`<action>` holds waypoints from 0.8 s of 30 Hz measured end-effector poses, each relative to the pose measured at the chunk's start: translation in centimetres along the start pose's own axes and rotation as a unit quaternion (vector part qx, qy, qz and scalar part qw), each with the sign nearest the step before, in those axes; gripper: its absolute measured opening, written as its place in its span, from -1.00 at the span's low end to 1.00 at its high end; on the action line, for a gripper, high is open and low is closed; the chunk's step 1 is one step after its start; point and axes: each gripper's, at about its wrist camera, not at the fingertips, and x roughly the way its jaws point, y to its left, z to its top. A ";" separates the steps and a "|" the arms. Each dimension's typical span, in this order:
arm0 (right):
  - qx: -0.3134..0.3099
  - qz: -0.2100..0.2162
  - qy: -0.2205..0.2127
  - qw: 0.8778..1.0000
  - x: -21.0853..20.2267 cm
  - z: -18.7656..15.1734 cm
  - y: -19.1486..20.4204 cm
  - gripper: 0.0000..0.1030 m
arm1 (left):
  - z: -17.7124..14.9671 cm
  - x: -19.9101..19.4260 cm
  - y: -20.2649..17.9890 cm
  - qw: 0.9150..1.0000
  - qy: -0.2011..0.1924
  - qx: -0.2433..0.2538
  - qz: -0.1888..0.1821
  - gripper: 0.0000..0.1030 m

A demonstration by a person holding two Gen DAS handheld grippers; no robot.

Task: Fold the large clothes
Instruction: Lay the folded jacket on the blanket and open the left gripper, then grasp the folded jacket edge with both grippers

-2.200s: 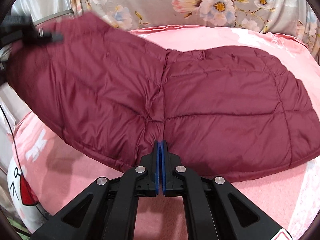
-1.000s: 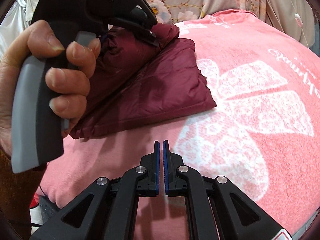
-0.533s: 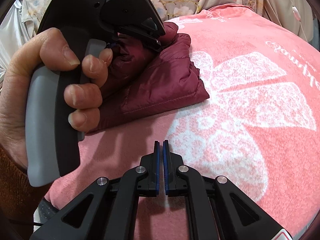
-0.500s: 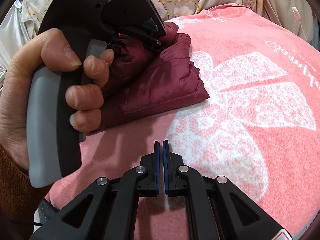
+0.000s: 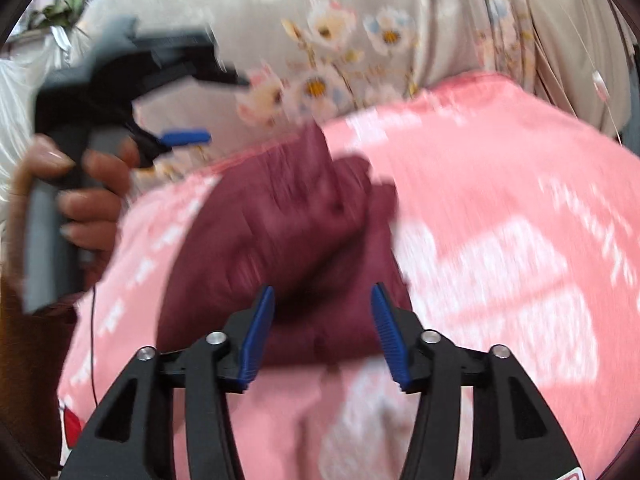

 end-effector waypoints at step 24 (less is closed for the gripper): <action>0.092 -0.046 0.085 0.991 7.5 -1.5 -5.5 -0.87 | -1.6 19.0 -2.8 0.984 0.128 0.087 0.088 -0.10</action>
